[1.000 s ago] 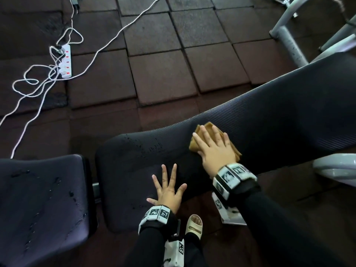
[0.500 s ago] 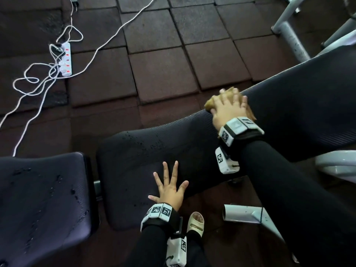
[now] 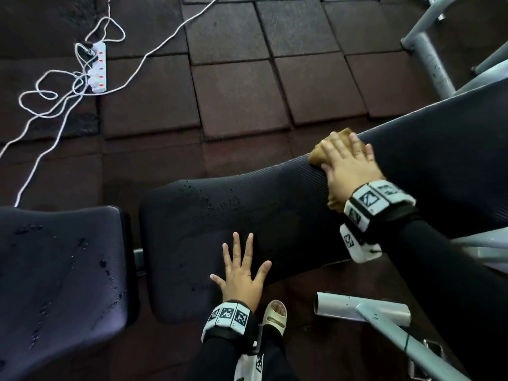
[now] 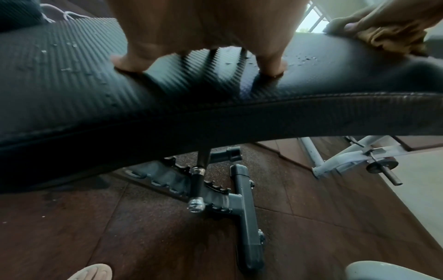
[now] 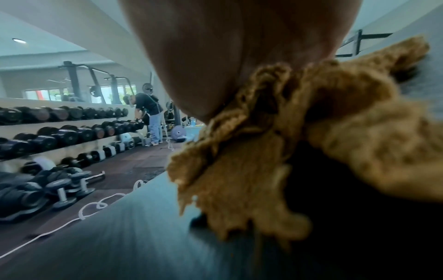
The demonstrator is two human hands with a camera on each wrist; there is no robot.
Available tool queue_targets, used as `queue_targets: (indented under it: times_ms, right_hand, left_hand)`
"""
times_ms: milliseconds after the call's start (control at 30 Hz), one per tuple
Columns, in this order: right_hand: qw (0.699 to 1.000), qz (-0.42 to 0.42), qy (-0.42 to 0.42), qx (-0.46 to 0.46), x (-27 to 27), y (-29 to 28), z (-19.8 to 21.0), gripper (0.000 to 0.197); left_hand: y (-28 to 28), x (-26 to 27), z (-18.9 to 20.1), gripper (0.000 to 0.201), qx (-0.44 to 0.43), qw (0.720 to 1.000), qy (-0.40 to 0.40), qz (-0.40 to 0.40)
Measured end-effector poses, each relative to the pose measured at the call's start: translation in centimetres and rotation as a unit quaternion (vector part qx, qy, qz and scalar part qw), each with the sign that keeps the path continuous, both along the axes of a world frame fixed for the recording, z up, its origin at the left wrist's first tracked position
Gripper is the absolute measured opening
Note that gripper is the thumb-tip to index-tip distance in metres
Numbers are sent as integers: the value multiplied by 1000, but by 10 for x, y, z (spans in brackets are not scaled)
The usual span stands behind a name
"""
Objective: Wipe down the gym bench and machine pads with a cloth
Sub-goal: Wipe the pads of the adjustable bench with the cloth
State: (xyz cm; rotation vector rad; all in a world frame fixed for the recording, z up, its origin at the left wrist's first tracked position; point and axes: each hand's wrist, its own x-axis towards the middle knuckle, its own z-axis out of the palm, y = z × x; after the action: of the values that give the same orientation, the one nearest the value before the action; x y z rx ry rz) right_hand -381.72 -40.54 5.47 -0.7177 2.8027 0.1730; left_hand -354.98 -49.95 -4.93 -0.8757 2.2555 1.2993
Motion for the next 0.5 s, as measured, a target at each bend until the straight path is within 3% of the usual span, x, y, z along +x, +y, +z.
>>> queue_targets:
  times_ms: [133, 233, 333, 500]
  right_hand:
    - [995, 7, -50, 84, -43, -32, 8, 42]
    - [981, 25, -137, 135, -50, -65, 3, 39]
    - [971, 34, -202, 127, -41, -88, -11, 35]
    - [962, 62, -237, 124, -25, -112, -27, 34]
  left_hand:
    - [-12, 21, -11, 74, -40, 998, -41, 15]
    - [-31, 38, -21, 77, -18, 994, -71, 75]
    - [-42, 46, -30, 83, 2, 991, -90, 100]
    - [-46, 42, -33, 91, 51, 983, -121, 129]
